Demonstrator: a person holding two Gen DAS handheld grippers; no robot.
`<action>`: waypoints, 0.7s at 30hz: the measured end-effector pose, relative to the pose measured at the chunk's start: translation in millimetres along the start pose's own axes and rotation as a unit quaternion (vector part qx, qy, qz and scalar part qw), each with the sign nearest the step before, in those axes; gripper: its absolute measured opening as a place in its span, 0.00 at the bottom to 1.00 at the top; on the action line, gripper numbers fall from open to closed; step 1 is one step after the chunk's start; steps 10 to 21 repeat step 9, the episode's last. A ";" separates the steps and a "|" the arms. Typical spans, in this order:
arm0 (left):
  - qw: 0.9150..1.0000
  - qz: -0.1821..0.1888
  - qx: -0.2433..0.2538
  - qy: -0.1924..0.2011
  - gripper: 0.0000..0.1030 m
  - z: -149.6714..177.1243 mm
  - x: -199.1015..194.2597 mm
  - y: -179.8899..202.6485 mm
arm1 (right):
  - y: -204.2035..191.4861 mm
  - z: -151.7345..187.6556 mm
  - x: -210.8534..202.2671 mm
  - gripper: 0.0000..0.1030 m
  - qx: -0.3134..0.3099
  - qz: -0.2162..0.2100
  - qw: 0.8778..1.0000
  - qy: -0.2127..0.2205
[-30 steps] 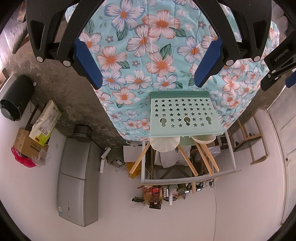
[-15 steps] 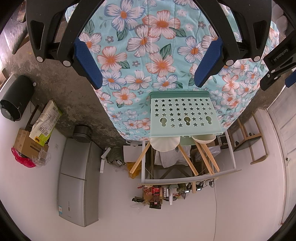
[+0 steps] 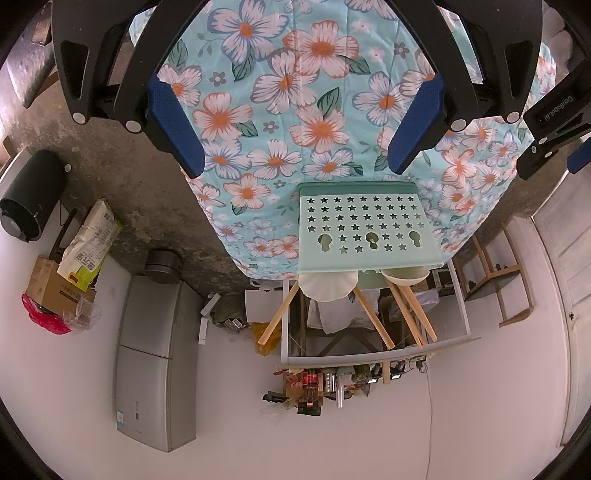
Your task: Organize utensils
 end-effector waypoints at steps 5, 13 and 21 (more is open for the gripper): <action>1.000 0.004 0.004 -0.002 0.92 1.5 -0.2 3.5 | -0.4 0.0 -0.1 0.94 0.001 -0.001 1.000 -0.001; 1.000 0.004 0.003 -0.003 0.92 1.8 -0.7 4.8 | 0.3 0.3 0.1 0.94 0.001 -0.001 1.000 -0.001; 1.000 0.004 0.003 -0.003 0.92 1.8 -0.7 4.8 | 0.3 0.3 0.1 0.94 0.001 -0.001 1.000 -0.001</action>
Point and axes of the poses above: each gripper's, at about its wrist camera, not at the fingertips, and x roughly the way its jaws point, y to its right, z to its underside, the point moved 7 cm from there along x, roughly the way its jaws point, and after that the axes turned 7 degrees about z, right-handed, at the moved point
